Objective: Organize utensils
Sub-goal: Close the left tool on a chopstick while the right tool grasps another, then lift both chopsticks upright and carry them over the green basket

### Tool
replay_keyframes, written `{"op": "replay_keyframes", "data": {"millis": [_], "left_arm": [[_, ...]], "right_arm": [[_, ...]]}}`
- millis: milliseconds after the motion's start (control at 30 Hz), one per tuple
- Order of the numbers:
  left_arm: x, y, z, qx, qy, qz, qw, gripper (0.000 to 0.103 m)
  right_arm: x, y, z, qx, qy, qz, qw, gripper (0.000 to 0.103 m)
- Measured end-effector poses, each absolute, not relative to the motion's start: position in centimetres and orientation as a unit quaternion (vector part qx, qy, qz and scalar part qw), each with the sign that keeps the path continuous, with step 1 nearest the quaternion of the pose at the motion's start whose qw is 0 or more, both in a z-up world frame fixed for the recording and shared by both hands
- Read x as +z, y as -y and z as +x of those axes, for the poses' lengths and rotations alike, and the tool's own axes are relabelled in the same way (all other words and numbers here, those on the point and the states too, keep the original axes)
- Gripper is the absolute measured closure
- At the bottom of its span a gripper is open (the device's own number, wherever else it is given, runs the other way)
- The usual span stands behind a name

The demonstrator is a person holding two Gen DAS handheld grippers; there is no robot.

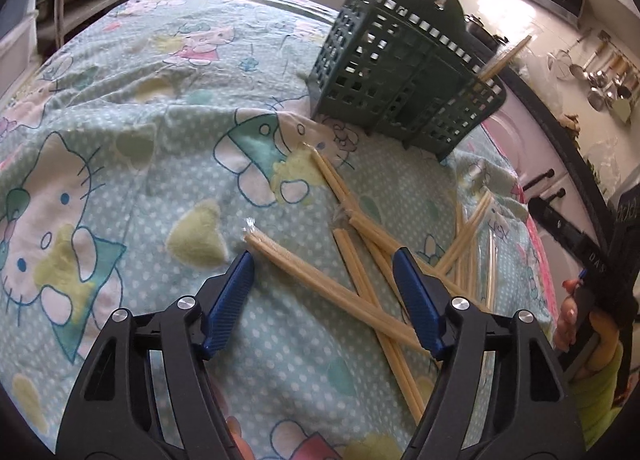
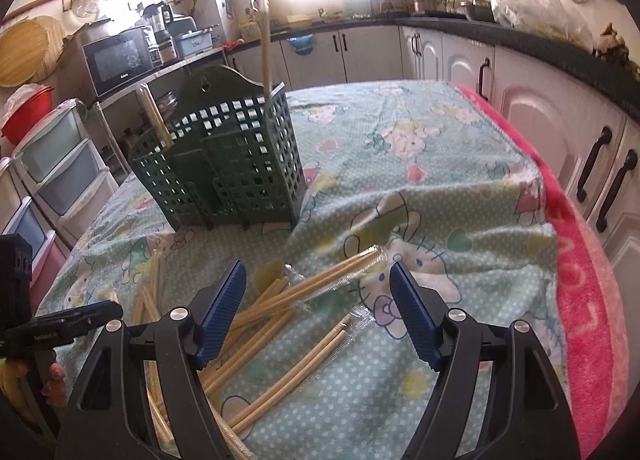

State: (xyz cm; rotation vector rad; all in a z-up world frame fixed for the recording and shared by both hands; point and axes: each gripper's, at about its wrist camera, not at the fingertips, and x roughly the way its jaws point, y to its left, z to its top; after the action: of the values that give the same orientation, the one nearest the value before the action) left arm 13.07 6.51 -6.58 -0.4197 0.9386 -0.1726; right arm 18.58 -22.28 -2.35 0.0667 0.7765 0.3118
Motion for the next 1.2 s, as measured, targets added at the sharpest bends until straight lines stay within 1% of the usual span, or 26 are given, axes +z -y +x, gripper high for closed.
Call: {"op": "replay_keyframes", "data": {"millis": [200,367,433,567,667,700,733,767,800,833,1033,1200], "left_arm": [[-6.8,-6.9,14.6,-0.075,-0.448,-0.213,0.865,0.039],[-6.9,-7.4,15.6,-0.064,-0.446,-0.221,0.865,0.048],[-6.9,-7.6,16.0,-0.06,-0.446,-0.223,0.865,0.053],[-7.1,-8.1,16.7,-0.055,-0.446,-0.227,0.864,0.059],[-7.2,-8.4,17.2,-0.051,-0.445,-0.226,0.865,0.065],[-7.2,-8.6,17.3,-0.049,-0.445,-0.227,0.865,0.068],[-7.3,-8.7,17.4,-0.045,-0.444,-0.228,0.866,0.075],[-7.3,-8.8,17.5,-0.039,-0.443,-0.227,0.866,0.079],[-7.4,-8.9,17.5,-0.034,-0.442,-0.225,0.868,0.085],[-7.5,-9.0,17.6,-0.03,-0.442,-0.221,0.869,0.091],[-7.2,-9.2,17.8,-0.026,-0.447,-0.215,0.868,0.096],[-5.8,-8.5,16.9,-0.043,-0.434,-0.215,0.874,0.097]], "right_arm": [[-4.0,23.0,20.7,0.154,-0.416,0.065,0.894,0.032],[-5.4,23.6,22.9,0.151,-0.446,0.103,0.876,0.038],[-6.1,24.1,23.7,0.149,-0.458,0.124,0.867,0.042],[-7.1,25.0,25.0,0.151,-0.47,0.166,0.854,0.047],[-7.3,25.4,25.5,0.145,-0.47,0.182,0.851,0.057],[-7.3,25.5,25.6,0.144,-0.469,0.186,0.851,0.063],[-7.3,25.7,25.8,0.141,-0.469,0.19,0.851,0.071],[-7.4,25.9,25.9,0.14,-0.468,0.193,0.851,0.075],[-7.4,25.9,25.9,0.139,-0.467,0.194,0.851,0.081],[-7.4,26.1,25.9,0.137,-0.465,0.2,0.852,0.084],[-6.1,26.9,25.2,0.15,-0.435,0.216,0.861,0.089],[-3.6,26.6,23.8,0.168,-0.403,0.196,0.878,0.09]]}}
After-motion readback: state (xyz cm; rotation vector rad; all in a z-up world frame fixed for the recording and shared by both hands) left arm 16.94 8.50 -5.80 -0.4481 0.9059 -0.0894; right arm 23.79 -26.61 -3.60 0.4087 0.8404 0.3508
